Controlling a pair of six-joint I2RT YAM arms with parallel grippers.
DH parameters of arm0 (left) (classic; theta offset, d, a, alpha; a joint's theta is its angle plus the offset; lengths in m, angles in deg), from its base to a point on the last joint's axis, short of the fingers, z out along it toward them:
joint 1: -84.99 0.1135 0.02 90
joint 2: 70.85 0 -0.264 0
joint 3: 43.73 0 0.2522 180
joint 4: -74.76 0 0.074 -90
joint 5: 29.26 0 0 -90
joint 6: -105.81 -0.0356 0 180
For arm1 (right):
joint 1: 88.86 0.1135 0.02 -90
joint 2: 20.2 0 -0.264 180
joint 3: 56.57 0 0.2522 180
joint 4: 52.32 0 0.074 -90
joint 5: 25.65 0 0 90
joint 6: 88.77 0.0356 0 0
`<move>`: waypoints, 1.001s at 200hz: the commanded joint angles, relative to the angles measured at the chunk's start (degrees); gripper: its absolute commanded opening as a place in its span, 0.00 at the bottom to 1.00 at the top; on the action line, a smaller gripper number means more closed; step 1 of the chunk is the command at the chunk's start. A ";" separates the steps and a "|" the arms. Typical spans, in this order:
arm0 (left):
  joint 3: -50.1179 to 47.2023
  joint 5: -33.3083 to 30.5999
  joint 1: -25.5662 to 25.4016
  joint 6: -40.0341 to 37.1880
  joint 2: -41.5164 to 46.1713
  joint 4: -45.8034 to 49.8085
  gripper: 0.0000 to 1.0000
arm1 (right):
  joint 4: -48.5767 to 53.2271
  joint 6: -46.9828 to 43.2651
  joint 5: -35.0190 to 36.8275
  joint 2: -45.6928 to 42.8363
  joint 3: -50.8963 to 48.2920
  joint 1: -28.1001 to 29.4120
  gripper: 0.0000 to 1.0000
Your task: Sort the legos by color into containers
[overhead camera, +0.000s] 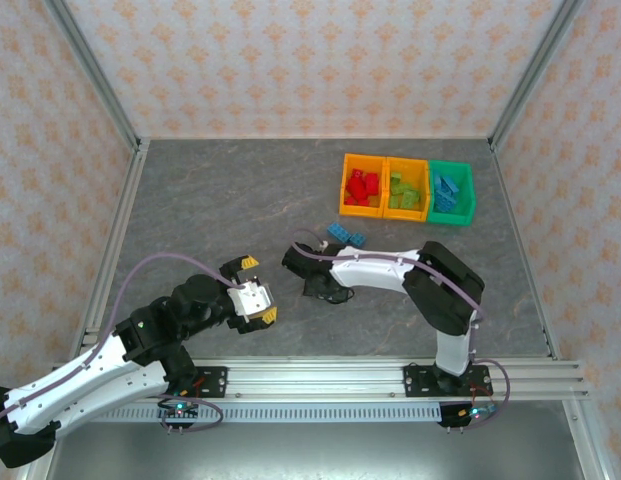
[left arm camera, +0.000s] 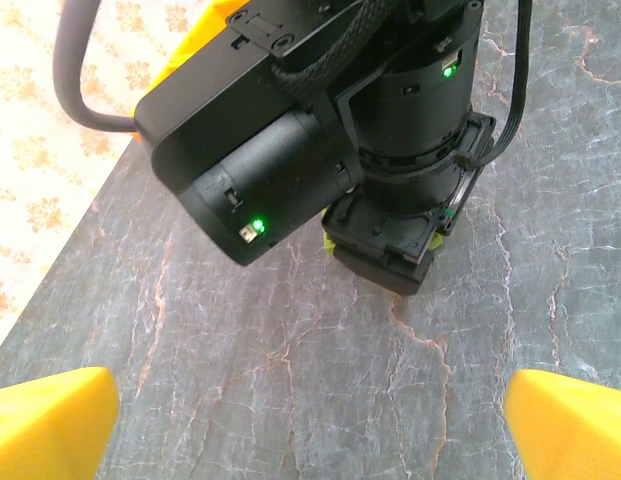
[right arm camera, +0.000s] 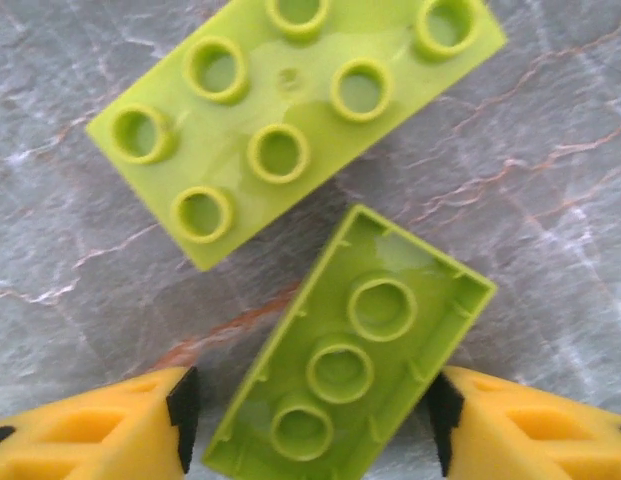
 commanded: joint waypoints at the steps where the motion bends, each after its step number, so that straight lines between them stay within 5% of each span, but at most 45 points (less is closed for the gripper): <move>1: -0.30 -0.30 -0.11 -1.11 0.87 0.15 1.00 | 0.97 1.77 3.15 -1.09 -4.74 -1.10 0.51; 46: -0.31 -0.11 -0.11 -1.23 0.77 0.19 1.00 | -1.23 2.10 4.28 -11.02 -12.88 -1.17 0.31; 86: -0.40 -0.23 -0.11 -1.29 0.69 0.14 1.00 | 2.19 0.09 8.32 -24.18 -15.60 -1.83 0.26; 122: -0.30 -0.01 -0.06 -1.20 0.34 -0.24 1.00 | 2.54 -15.31 14.88 -33.40 -10.59 -14.06 0.26; 166: -0.23 -0.55 -0.06 -0.97 0.31 -0.14 1.00 | -1.73 -33.77 9.36 -18.82 5.31 -36.35 0.26; 200: -0.34 -3.56 -0.06 0.64 1.06 -0.63 1.00 | -0.85 -36.40 2.68 -3.69 19.37 -43.51 0.35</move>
